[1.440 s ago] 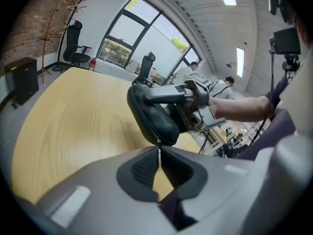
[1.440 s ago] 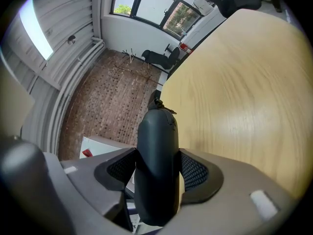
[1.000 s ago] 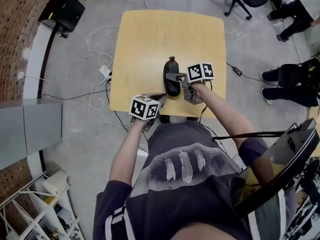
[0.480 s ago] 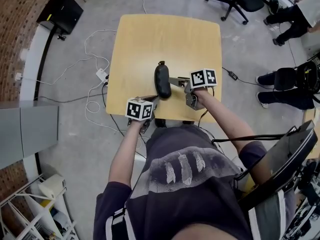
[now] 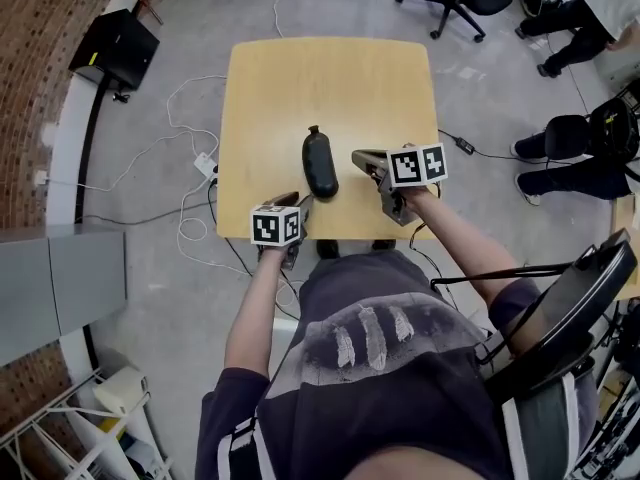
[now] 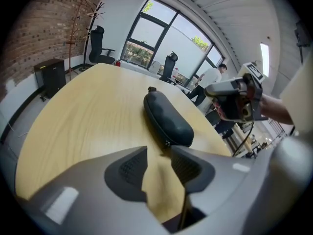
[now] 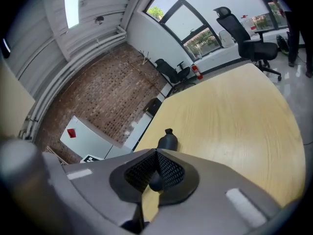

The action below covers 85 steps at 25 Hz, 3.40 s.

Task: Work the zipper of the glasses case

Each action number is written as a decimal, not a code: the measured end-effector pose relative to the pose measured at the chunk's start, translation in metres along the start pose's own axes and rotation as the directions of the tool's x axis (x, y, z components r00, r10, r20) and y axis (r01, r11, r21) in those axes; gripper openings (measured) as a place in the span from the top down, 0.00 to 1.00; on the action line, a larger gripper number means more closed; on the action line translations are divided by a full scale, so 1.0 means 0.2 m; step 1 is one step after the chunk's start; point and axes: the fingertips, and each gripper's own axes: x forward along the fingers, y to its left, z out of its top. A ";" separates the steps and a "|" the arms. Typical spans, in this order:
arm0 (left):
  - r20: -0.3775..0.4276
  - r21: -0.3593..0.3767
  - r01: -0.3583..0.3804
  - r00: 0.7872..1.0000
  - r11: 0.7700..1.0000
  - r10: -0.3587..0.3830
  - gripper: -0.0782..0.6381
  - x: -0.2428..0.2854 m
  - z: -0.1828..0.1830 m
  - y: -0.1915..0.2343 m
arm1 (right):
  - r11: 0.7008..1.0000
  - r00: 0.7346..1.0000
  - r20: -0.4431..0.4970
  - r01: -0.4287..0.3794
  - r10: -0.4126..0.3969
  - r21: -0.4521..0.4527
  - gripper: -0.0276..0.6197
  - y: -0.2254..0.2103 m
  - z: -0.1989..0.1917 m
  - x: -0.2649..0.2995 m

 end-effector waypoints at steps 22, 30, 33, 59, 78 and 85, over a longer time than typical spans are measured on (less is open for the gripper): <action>0.533 0.017 -0.236 0.824 0.972 0.191 0.89 -0.63 0.72 -0.45 | 0.863 0.879 -0.071 -0.477 0.472 -0.168 0.95 0.43 0.15 -0.31; 0.549 -0.011 -0.339 0.784 0.941 0.289 0.89 -0.68 0.62 -0.82 | 0.785 0.794 -0.100 -0.608 0.600 -0.120 0.95 0.39 0.10 -0.58; 0.501 -0.053 -0.361 0.797 0.931 0.338 0.89 -0.66 0.50 -0.85 | 0.753 0.760 -0.111 -0.650 0.640 -0.103 0.95 0.42 0.09 -0.60; 0.740 -0.043 -0.500 0.565 0.865 0.363 0.89 -1.37 0.31 -1.21 | 0.375 0.732 -0.219 -0.553 0.646 -0.744 0.95 1.16 -0.13 -0.88; 0.801 -0.026 -0.335 0.557 0.942 0.221 0.89 -1.35 -0.05 -1.49 | 0.366 0.803 -0.254 -0.495 0.540 -0.788 0.95 1.22 -0.57 -1.14; 0.774 -0.001 -0.335 0.596 0.942 0.213 0.89 -1.20 0.10 -1.65 | 0.369 0.784 -0.222 -0.495 0.579 -0.786 0.95 1.08 -0.44 -1.27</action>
